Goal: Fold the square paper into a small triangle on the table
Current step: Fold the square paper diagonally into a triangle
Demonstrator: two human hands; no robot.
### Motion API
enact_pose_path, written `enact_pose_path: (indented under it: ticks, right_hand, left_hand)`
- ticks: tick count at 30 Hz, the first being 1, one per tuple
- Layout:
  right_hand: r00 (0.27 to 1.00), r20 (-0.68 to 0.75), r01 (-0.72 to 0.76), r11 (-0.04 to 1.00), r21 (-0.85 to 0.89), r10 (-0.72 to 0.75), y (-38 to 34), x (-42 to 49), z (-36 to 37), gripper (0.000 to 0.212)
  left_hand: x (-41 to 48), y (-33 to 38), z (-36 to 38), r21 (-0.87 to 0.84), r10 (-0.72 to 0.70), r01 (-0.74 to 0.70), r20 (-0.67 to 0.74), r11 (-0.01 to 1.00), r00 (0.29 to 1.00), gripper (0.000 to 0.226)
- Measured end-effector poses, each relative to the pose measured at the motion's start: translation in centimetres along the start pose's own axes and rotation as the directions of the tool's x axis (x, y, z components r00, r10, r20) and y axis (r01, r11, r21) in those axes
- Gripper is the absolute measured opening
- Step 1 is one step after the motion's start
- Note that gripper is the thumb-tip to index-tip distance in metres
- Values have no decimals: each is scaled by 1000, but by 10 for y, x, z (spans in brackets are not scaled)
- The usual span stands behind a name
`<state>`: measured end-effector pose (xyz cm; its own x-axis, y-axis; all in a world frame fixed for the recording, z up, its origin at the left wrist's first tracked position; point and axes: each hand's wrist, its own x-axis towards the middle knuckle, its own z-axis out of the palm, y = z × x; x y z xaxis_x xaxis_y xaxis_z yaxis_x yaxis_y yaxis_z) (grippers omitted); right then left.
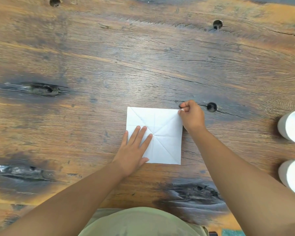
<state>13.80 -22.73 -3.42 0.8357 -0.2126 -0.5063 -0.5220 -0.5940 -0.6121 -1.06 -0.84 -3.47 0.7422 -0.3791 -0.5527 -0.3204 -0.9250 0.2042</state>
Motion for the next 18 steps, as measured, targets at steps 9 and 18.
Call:
enact_pose_path:
  ticks: [9,18]
  right_hand:
    - [998,-61,29,999,40,-26,-8,0,-9,20]
    - [976,-58,217,971,103,-211,-37,-38,-19,21]
  left_hand:
    - [21,-1,-11,-25,7,-8,-54,1000,999,86]
    - [-10,-6,4,-23,-29,28,-48,999,998,84]
